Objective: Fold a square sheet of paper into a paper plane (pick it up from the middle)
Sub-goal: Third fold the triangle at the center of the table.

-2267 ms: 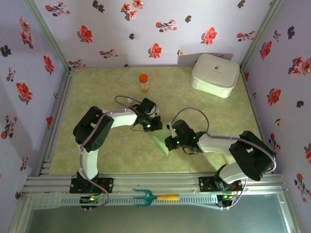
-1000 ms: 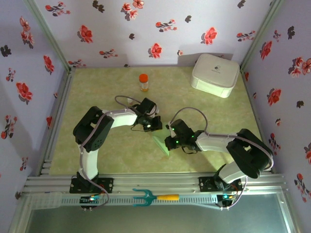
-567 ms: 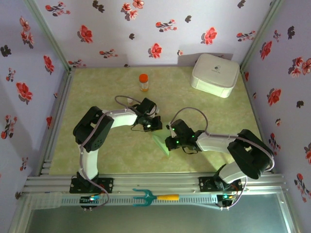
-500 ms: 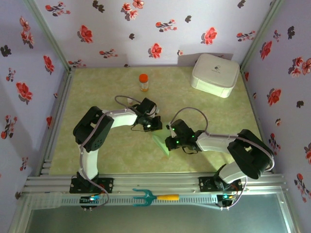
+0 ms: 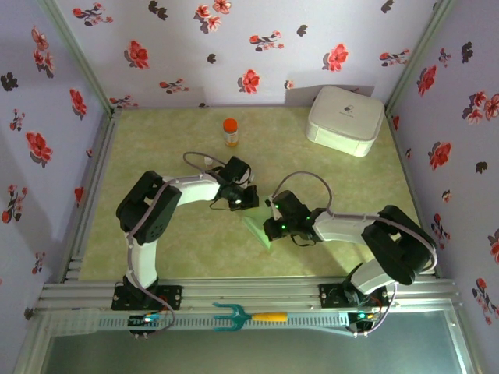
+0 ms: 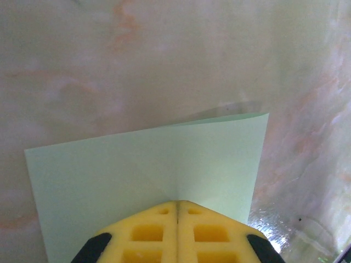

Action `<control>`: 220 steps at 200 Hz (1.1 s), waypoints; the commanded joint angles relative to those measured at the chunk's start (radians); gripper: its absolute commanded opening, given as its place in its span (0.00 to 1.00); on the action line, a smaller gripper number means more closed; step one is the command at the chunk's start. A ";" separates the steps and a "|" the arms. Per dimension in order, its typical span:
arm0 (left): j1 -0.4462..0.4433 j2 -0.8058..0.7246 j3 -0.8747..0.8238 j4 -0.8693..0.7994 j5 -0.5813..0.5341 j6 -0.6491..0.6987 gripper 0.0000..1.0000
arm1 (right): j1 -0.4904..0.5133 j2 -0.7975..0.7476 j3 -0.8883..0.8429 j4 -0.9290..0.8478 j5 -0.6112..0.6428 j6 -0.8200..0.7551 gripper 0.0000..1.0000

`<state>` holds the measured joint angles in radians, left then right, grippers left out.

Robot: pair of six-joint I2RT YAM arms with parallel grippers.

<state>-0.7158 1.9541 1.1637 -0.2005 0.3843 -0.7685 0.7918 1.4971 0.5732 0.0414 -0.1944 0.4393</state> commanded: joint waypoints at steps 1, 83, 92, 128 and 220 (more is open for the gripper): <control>0.018 -0.066 0.030 -0.061 -0.055 0.026 0.15 | -0.006 0.040 0.014 -0.020 0.018 0.003 0.02; 0.030 -0.319 -0.174 0.051 -0.117 -0.067 0.13 | -0.009 0.095 0.054 -0.001 0.019 -0.019 0.02; 0.030 -0.341 -0.219 0.108 -0.091 -0.094 0.06 | -0.008 0.104 0.062 0.000 0.017 -0.020 0.02; 0.023 -0.386 -0.346 0.303 -0.020 -0.196 0.00 | -0.008 0.117 0.076 -0.002 0.016 -0.026 0.02; -0.020 -0.276 -0.464 0.555 0.077 -0.328 0.00 | -0.009 0.117 0.079 -0.016 0.023 -0.026 0.02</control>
<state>-0.7204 1.6485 0.7208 0.2737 0.4210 -1.0508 0.7914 1.5871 0.6468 0.0772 -0.1944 0.4271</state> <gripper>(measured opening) 0.057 0.060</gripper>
